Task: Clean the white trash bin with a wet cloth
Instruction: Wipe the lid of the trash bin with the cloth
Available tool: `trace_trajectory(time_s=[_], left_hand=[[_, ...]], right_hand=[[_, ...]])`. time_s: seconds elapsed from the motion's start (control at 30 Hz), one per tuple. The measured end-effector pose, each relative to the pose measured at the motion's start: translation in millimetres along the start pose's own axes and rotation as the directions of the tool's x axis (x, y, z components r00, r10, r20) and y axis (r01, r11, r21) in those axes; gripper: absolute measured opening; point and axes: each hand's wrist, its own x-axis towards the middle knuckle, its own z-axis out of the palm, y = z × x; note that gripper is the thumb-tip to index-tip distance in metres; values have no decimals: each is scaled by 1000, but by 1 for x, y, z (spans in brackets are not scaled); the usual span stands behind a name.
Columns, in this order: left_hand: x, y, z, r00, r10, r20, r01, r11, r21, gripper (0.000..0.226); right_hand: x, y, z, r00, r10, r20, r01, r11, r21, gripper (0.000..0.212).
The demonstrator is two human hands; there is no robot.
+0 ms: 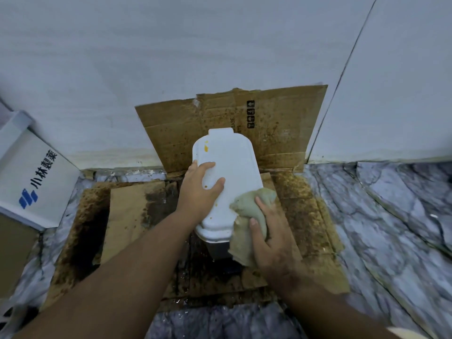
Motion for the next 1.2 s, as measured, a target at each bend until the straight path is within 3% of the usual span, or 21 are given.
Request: trace_trajectory(time_s=[0.1,0.2,0.27,0.37,0.47,0.53,0.63,0.7,0.8,0.9,0.97,1.07,1.13,1.2], left_hand=[[-1,1,-2,1000,-1,12,1,1000,15,51],[1,2,-1,1000,6,15,-7,999,43,51],[3,2,0,1000,18,14,-19,998,60,51],[5,-1,0,1000,2,12,-3,999,54,51],[6,-5,1,1000,18,2,-18,999,44,52],[5,-6,1,1000,21,0,-21,999,35,50],[5,-5,2,1000,18,-8,-18,999,29,49],[4,-5,2,1000,17,-9,-17,1000,22,49],[4,-6,0,1000,13,4,-13,1000,16,49],[3,-3,0,1000,13,9,-13,1000,19,49],[4,-3,0,1000,2,16,-2,1000,12,50],[5,-4,1,1000,3,19,-3,1000,-7,49],[6,-6,1,1000,2,14,-2,1000,-12,49],[6,-7,1,1000,-2,14,2,1000,-20,49]], right_hand=[[5,3,-6,999,42,17,-43,998,37,46],[61,-2,-20,966,77,246,-60,995,-78,43],[109,-4,-18,916,152,372,-146,988,-45,44],[138,1,-3,894,195,404,-193,980,-47,49],[103,9,0,934,118,338,-133,991,21,47],[65,9,-2,984,17,178,-34,995,91,42],[12,11,21,982,-126,-143,115,990,-79,42],[-12,9,52,978,-76,-196,33,977,-212,47],[-35,11,79,984,-79,-158,19,936,-351,53],[-22,39,51,951,-309,8,287,872,-398,52],[2,62,18,895,-420,149,446,840,-310,52],[36,68,-19,834,-431,343,509,841,-182,57],[37,57,-10,847,-434,305,513,819,-258,55],[23,39,13,888,-431,163,460,813,-358,53]])
